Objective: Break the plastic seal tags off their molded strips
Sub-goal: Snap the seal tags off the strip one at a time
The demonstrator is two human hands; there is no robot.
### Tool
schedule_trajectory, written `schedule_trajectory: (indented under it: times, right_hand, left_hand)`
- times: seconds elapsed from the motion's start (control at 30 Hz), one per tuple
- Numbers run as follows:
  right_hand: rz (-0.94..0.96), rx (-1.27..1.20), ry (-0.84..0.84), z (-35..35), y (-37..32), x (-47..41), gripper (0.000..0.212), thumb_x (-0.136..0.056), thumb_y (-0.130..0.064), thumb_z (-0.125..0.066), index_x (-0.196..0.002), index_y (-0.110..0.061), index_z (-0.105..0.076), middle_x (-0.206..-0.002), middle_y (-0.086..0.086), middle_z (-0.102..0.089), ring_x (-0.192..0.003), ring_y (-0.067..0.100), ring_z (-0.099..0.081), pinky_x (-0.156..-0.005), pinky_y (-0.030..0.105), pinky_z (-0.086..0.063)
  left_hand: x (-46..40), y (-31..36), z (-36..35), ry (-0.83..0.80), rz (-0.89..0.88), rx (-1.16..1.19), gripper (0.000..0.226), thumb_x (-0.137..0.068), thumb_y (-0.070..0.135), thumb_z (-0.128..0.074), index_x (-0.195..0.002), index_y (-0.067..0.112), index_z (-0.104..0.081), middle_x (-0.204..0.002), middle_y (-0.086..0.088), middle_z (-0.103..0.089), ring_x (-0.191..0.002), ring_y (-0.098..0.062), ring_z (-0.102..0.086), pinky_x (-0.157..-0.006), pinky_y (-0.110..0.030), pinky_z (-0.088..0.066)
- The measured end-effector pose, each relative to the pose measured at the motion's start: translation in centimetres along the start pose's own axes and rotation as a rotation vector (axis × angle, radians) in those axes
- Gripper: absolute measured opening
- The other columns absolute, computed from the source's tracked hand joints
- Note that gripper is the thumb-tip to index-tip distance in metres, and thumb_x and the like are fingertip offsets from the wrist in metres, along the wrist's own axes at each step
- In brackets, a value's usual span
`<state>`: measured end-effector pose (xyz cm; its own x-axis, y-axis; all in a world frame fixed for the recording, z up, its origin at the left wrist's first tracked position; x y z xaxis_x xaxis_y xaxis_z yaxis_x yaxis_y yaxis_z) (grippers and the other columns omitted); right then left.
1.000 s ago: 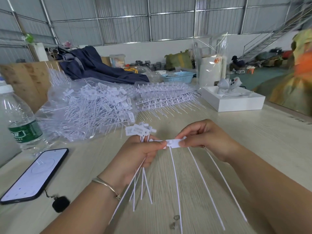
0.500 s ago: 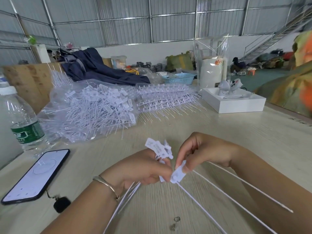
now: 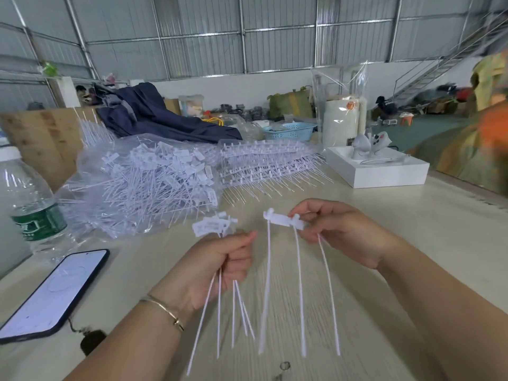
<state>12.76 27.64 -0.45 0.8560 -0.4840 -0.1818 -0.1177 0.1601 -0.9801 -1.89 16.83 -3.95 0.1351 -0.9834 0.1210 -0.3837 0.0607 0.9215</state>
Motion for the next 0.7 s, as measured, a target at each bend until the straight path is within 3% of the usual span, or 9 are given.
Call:
schedule_trajectory:
  times: [0.07, 0.13, 0.23, 0.4, 0.6, 0.7]
  right_hand:
    - [-0.025, 0.029, -0.026, -0.9, 0.4, -0.1, 0.029, -0.072, 0.000, -0.055, -0.100, 0.004, -0.059, -0.061, 0.008, -0.050, -0.055, 0.013, -0.044, -0.053, 0.021, -0.034]
    - [-0.029, 0.076, -0.021, -1.4, 0.6, -0.1, 0.020, -0.081, 0.008, -0.053, -0.101, 0.007, -0.057, -0.057, 0.004, -0.052, -0.054, 0.013, -0.044, -0.054, 0.024, -0.032]
    - [-0.023, 0.150, 0.030, -1.6, 0.6, 0.0, 0.017, -0.085, 0.014, -0.053, -0.094, 0.004, -0.063, -0.061, 0.005, -0.058, -0.055, 0.012, -0.048, -0.053, 0.023, -0.034]
    - [0.023, 0.194, 0.102, -1.4, 0.5, 0.0, 0.023, -0.083, 0.008, -0.062, -0.094, -0.009, -0.073, -0.069, 0.009, -0.067, -0.065, 0.017, -0.051, -0.055, 0.019, -0.037]
    - [0.089, 0.131, 0.166, -0.9, 0.3, 0.0, 0.015, -0.078, -0.016, -0.073, -0.092, -0.011, -0.075, -0.069, 0.005, -0.064, -0.059, 0.012, -0.048, -0.056, 0.024, -0.035]
    - [0.128, 0.092, 0.164, -1.1, -0.1, 0.1, 0.023, -0.072, -0.024, -0.075, -0.090, -0.011, -0.076, -0.070, 0.006, -0.064, -0.060, 0.012, -0.048, -0.056, 0.022, -0.037]
  left_hand:
    - [-0.1, -0.6, 0.2, 0.106, 0.060, -0.009, 0.037, -0.078, 0.033, -0.070, -0.066, 0.022, -0.037, -0.055, 0.005, -0.028, -0.037, -0.003, -0.025, -0.030, -0.012, -0.017]
    - [0.0, -0.9, 0.5, 0.174, 0.079, -0.035, 0.041, -0.080, 0.051, -0.062, -0.066, 0.020, -0.038, -0.055, 0.005, -0.031, -0.036, -0.003, -0.025, -0.027, -0.012, -0.017]
    - [0.2, -0.5, 0.5, 0.201, 0.022, -0.090, 0.045, -0.079, 0.060, -0.059, -0.072, 0.017, -0.050, -0.055, 0.006, -0.034, -0.038, -0.003, -0.022, -0.029, -0.014, -0.016]
    - [0.7, 0.4, -0.1, 0.201, -0.117, -0.274, 0.030, -0.060, 0.035, -0.082, -0.077, 0.017, -0.065, -0.056, 0.007, -0.023, -0.041, -0.006, -0.018, -0.034, -0.016, -0.016]
    - [0.6, 0.4, -0.4, 0.141, -0.163, -0.115, 0.023, -0.069, 0.022, -0.075, -0.087, 0.013, -0.064, -0.053, 0.010, -0.020, -0.039, -0.002, -0.015, -0.033, -0.015, -0.012]
    - [0.5, 0.1, -0.9, 0.034, -0.118, -0.021, 0.012, -0.069, 0.019, -0.077, -0.071, 0.018, -0.065, -0.054, 0.010, -0.019, -0.037, -0.001, -0.015, -0.033, -0.015, -0.010]
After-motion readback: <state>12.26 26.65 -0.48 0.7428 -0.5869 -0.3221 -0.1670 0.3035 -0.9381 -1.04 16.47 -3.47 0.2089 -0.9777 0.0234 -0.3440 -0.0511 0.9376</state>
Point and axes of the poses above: each hand's wrist, its own x-axis away from the middle knuckle, its own z-axis out of the back of the hand, y = z × x, the point moved 6 cm from there along -x, towards the middle knuckle
